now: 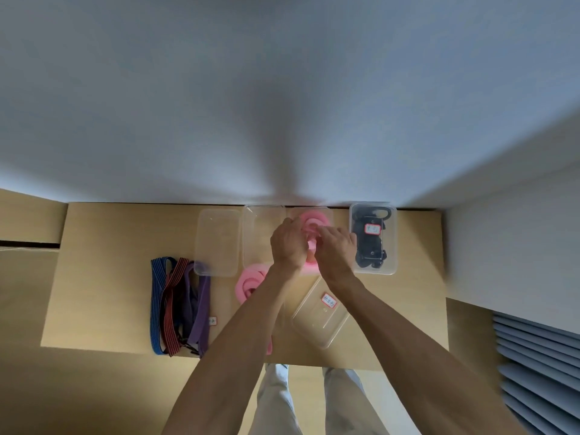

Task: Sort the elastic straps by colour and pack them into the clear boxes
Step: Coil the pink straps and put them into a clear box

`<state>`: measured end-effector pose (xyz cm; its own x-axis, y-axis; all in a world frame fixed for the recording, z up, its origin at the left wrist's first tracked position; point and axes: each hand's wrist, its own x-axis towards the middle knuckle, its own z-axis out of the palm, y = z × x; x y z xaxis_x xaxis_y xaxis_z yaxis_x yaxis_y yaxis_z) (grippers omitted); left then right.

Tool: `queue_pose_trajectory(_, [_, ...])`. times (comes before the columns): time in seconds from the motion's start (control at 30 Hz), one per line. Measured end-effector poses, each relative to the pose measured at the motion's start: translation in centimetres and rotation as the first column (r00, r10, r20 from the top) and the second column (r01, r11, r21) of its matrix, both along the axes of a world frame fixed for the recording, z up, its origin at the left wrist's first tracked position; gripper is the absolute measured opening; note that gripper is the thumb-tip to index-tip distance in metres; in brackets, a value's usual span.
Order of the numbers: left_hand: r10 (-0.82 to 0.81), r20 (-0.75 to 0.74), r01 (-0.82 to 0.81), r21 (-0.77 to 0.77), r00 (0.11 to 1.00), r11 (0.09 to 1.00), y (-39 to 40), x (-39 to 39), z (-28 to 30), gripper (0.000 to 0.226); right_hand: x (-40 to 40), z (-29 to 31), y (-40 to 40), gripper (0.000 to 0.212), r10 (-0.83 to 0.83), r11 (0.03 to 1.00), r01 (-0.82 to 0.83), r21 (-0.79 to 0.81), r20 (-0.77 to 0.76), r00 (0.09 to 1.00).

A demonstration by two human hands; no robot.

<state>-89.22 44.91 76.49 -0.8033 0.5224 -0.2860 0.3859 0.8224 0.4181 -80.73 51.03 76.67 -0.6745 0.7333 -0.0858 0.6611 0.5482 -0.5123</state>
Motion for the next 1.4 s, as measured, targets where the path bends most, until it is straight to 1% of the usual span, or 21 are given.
queue_pose_trajectory(0.07, [-0.025,-0.038,0.026,0.032,0.999,0.999,-0.2,0.1,-0.1,0.023,-0.3,-0.4,0.1,0.029,-0.007,1.0,0.008,-0.015,0.082,0.997])
queue_pose_trajectory(0.17, [-0.088,-0.042,0.089,0.037,0.995,0.995,-0.4,-0.2,-0.8,0.016,-1.1,-0.3,0.2,0.024,-0.027,0.999,0.031,-0.027,0.133,0.991])
queue_pose_trajectory(0.23, [-0.164,-0.029,0.164,0.014,0.986,0.986,-0.5,-0.2,-1.3,0.017,-1.2,-0.9,0.4,0.018,0.031,0.999,-0.035,0.024,0.148,0.989])
queue_pose_trajectory(0.27, [-0.185,-0.032,0.186,0.021,0.982,0.982,-0.6,-0.1,-1.4,0.017,-1.2,-1.3,0.5,0.011,0.073,0.997,-0.078,0.021,0.183,0.98])
queue_pose_trajectory(0.3, [-0.192,-0.031,0.193,0.043,0.981,0.98,-0.9,0.0,-1.5,0.018,-1.2,-1.6,0.5,0.01,0.107,0.994,-0.11,0.0,0.215,0.971])
queue_pose_trajectory(0.37, [-0.214,-0.03,0.216,0.075,0.976,0.974,-1.5,0.1,-1.8,0.022,-1.0,-2.2,0.2,0.024,0.156,0.987,-0.143,-0.073,0.228,0.961])
queue_pose_trajectory(0.47, [-0.203,-0.046,0.206,0.068,0.978,0.976,-2.4,0.1,-2.0,0.019,-0.3,-1.9,-0.6,0.029,0.144,0.988,-0.135,-0.074,0.131,0.981])
queue_pose_trajectory(0.53, [-0.142,-0.073,0.149,0.117,0.987,0.982,-2.4,-0.1,-1.7,0.011,0.2,-1.6,-1.1,0.021,0.103,0.994,-0.102,-0.024,0.021,0.994])
queue_pose_trajectory(0.6, [-0.12,-0.107,0.14,0.207,0.987,0.968,-2.4,0.2,-1.4,0.006,0.9,-1.4,-1.0,0.029,0.075,0.995,-0.073,0.064,-0.03,0.997])
queue_pose_trajectory(0.63, [-0.119,-0.132,0.15,0.25,0.984,0.957,-2.6,0.4,-1.2,0.009,1.1,-1.4,-0.8,0.031,0.074,0.991,-0.072,0.112,-0.014,0.997])
queue_pose_trajectory(0.7, [-0.125,-0.187,0.177,0.293,0.974,0.94,-3.1,0.6,-0.9,0.02,1.3,-1.3,-0.4,0.024,0.075,0.986,-0.075,0.148,0.002,0.997])
queue_pose_trajectory(0.8, [-0.135,-0.252,0.21,0.296,0.958,0.932,-3.7,0.6,-0.5,0.023,1.3,-1.0,-0.3,0.031,0.048,0.996,-0.04,0.085,-0.096,0.994])
queue_pose_trajectory(0.87, [-0.135,-0.217,0.202,0.32,0.967,0.926,-3.7,0.7,-0.2,0.021,1.2,-0.7,-0.4,0.025,-0.005,1.0,0.007,0.014,-0.131,0.991])
queue_pose_trajectory(0.97, [-0.114,-0.13,0.15,0.318,0.985,0.936,-3.9,1.3,0.3,0.002,1.4,-0.6,-1.0,0.019,-0.095,0.988,0.068,-0.14,-0.196,0.976])
queue_pose_trajectory(1.0, [-0.122,-0.135,0.156,0.286,0.983,0.946,-4.0,1.7,0.4,0.009,1.6,-0.4,-1.2,0.017,-0.108,0.983,0.072,-0.168,-0.217,0.97])
queue_pose_trajectory(1.07, [-0.157,-0.141,0.185,0.211,0.977,0.96,-4.7,2.4,0.2,0.018,2.2,-0.3,-1.6,0.016,-0.082,0.986,0.044,-0.159,-0.237,0.968])
queue_pose_trajectory(1.1, [-0.167,-0.124,0.189,0.194,0.978,0.963,-5.1,2.5,-0.1,0.015,2.5,-0.3,-1.9,0.018,-0.05,0.989,0.015,-0.149,-0.235,0.971])
queue_pose_trajectory(1.13, [-0.175,-0.094,0.189,0.18,0.98,0.965,-5.5,2.6,-0.2,0.01,2.8,-0.2,-2.1,0.022,-0.011,0.99,-0.02,-0.138,-0.221,0.975])
queue_pose_trajectory(1.23, [-0.172,-0.017,0.173,0.143,0.985,0.975,-5.9,2.7,-0.6,0.017,3.5,-0.3,-2.3,0.034,0.099,0.991,-0.11,-0.071,-0.135,0.986])
queue_pose_trajectory(1.3, [-0.131,-0.007,0.13,0.199,0.991,0.971,-6.0,2.7,-0.4,0.013,3.6,-0.6,-2.3,0.039,0.1,0.995,-0.103,-0.02,-0.107,0.989])
queue_pose_trajectory(1.4, [-0.075,-0.01,0.075,0.301,0.997,0.951,-6.1,2.4,0.0,0.011,3.6,-0.5,-2.6,0.044,0.036,0.999,-0.033,0.022,-0.18,0.983])
